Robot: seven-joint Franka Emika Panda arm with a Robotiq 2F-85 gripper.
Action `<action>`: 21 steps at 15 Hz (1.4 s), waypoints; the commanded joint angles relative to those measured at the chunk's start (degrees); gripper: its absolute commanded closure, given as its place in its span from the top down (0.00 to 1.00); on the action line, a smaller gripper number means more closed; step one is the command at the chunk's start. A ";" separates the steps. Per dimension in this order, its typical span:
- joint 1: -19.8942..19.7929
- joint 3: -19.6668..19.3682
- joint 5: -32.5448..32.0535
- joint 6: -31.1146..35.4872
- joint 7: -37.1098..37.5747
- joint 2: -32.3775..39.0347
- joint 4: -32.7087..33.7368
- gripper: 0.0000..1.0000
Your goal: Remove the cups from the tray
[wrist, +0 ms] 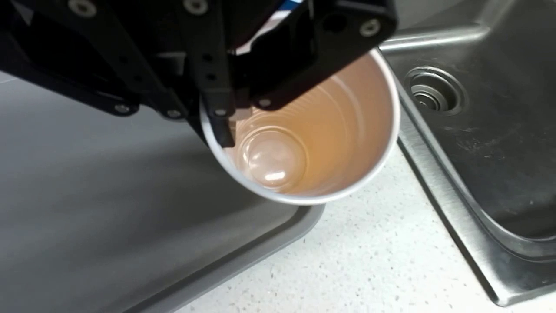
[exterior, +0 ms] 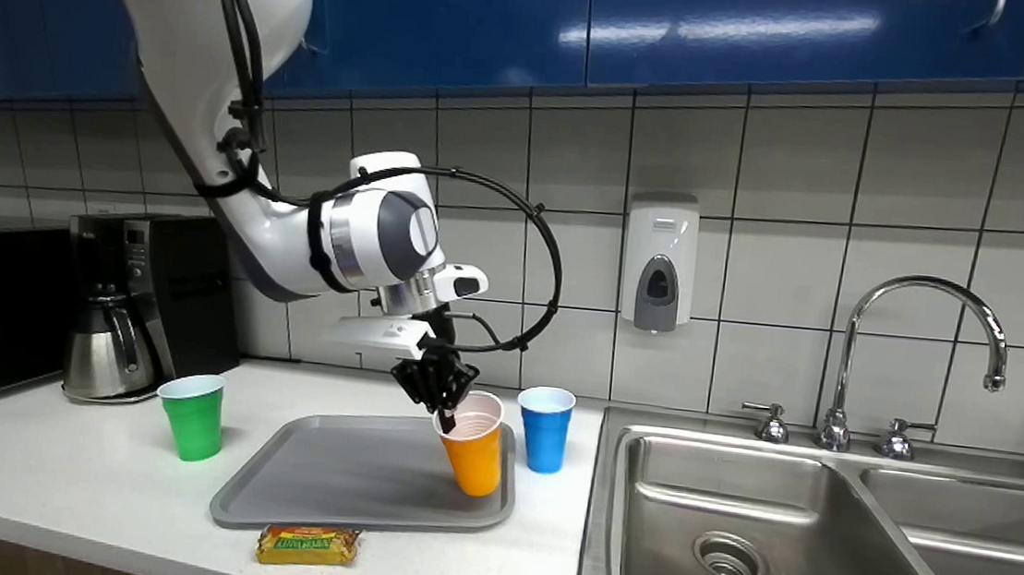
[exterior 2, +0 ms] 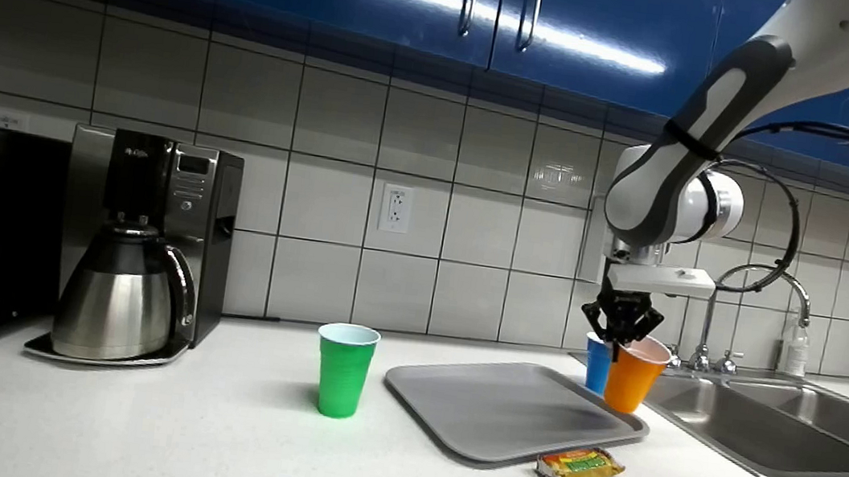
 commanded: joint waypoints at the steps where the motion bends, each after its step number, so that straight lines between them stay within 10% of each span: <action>1: -2.53 0.20 -2.41 0.70 0.85 -2.90 -2.64 0.01; 21: -9.19 -1.63 -6.41 0.91 1.55 -5.47 -6.64 0.01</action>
